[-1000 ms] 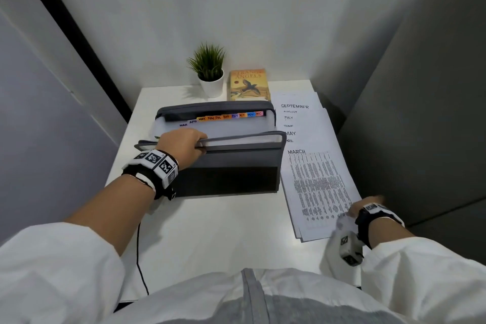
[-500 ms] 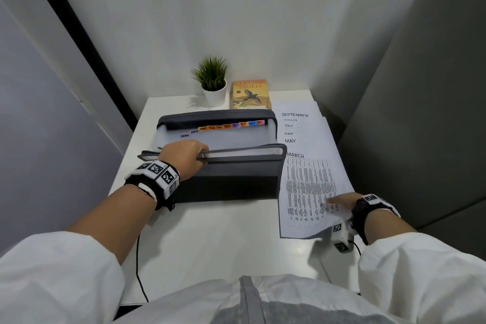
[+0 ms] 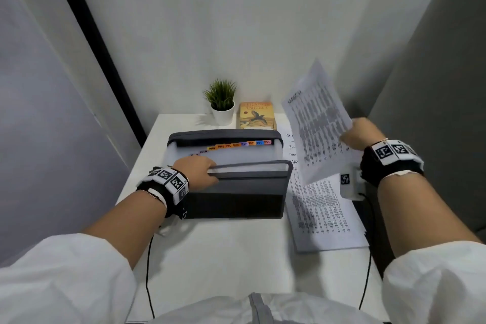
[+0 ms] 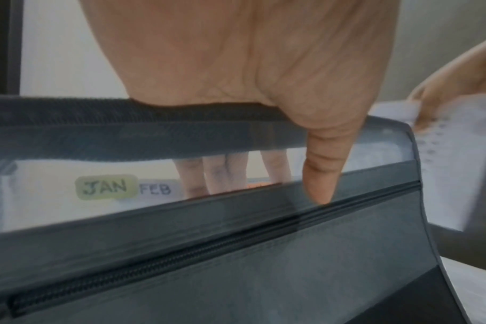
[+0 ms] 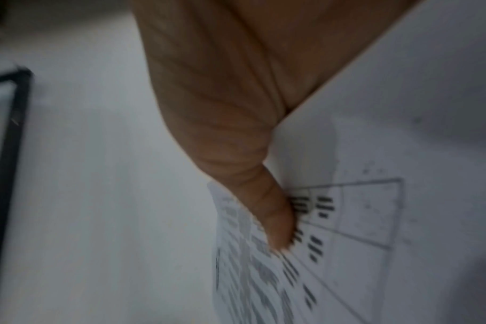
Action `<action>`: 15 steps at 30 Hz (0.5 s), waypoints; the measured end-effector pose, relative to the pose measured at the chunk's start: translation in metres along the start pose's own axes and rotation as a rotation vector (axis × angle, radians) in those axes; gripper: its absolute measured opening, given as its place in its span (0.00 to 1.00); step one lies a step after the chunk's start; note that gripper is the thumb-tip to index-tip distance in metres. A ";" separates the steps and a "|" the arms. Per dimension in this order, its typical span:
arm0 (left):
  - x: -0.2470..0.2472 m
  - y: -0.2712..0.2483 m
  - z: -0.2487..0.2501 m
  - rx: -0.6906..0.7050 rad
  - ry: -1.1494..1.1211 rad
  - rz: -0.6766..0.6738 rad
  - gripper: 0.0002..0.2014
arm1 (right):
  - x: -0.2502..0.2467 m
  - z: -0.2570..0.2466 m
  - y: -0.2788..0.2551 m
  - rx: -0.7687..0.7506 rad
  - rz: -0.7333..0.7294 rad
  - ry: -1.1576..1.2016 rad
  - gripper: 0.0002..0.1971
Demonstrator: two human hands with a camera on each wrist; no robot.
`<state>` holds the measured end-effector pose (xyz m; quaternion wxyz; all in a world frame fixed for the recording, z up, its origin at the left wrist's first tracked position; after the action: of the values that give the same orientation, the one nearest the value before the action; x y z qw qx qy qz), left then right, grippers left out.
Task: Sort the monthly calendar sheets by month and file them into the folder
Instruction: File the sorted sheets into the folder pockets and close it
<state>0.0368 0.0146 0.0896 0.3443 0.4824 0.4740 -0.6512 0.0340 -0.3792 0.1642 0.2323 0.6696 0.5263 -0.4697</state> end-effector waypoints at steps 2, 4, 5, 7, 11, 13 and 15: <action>-0.003 0.002 0.001 0.000 -0.025 -0.041 0.16 | -0.027 -0.033 -0.005 -0.131 0.137 0.161 0.06; -0.005 0.003 0.001 -0.008 -0.039 -0.070 0.19 | -0.038 -0.065 -0.010 -0.243 0.189 0.338 0.06; -0.006 0.003 0.002 -0.012 -0.048 -0.077 0.20 | -0.037 -0.080 -0.015 -0.295 0.169 0.424 0.03; -0.006 0.003 0.001 -0.024 -0.062 -0.085 0.22 | -0.026 -0.108 -0.022 -0.380 0.092 0.518 0.07; -0.004 0.003 0.000 -0.042 -0.061 -0.115 0.29 | 0.013 -0.143 -0.025 -0.494 -0.115 0.410 0.05; -0.005 0.002 0.001 -0.039 -0.070 -0.119 0.29 | 0.032 -0.152 -0.023 -0.521 -0.219 0.316 0.06; -0.006 0.001 0.003 -0.027 -0.079 -0.119 0.29 | 0.044 -0.159 -0.024 -0.567 -0.283 0.176 0.10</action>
<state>0.0390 0.0118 0.0948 0.3301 0.4226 0.4966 -0.6825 0.0736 -0.2216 0.2017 0.2955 0.5366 0.7420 -0.2722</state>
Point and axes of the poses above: each hand's wrist, its own y-axis towards the middle knuckle, its own x-axis out of the palm, z = x × y, the point moved 6 cm from there along y, towards the middle knuckle, and after that the axes turned 4 degrees about -z, right-handed, at the moved point
